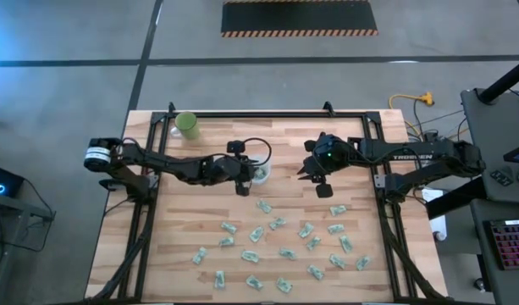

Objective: Pick and place Stevia / Truvia into bins
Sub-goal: Put the green stevia packet into the transparent container

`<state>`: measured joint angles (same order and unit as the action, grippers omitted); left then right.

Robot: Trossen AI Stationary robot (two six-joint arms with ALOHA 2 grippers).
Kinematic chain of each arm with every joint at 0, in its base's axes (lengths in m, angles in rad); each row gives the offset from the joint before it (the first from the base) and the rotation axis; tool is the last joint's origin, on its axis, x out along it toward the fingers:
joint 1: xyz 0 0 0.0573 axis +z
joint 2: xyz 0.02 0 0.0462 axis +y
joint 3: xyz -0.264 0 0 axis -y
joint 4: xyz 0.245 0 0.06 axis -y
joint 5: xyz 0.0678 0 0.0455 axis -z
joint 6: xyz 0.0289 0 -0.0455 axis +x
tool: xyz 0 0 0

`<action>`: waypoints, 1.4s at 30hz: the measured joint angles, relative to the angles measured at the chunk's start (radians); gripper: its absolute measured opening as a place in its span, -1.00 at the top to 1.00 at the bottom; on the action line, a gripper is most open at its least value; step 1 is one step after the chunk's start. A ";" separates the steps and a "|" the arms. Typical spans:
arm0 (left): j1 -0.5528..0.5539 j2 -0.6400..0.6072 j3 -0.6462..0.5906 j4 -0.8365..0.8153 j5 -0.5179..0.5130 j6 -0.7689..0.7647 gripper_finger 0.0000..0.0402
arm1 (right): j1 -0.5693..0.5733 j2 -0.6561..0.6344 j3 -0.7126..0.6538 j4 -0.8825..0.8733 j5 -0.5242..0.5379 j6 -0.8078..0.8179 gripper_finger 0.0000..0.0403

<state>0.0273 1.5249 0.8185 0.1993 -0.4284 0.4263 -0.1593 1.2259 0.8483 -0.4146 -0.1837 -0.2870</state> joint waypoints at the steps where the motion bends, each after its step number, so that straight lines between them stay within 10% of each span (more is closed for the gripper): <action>1: 0.000 -0.002 0.001 0.000 -0.006 0.001 0.49 | 0.000 0.000 0.000 0.000 0.000 0.002 0.66; 13: -0.026 -0.078 -0.008 -0.028 -0.033 -0.002 0.33 | 0.016 0.000 -0.007 -0.377 -0.026 0.197 0.66; 42: -0.031 -0.097 -0.028 -0.027 -0.033 -0.002 0.33 | 0.245 -0.001 -0.286 -0.301 -0.022 0.546 0.66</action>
<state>-0.0032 1.4277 0.7908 0.1721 -0.4614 0.4244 0.0860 1.2251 0.5627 -0.7151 -0.2060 0.2586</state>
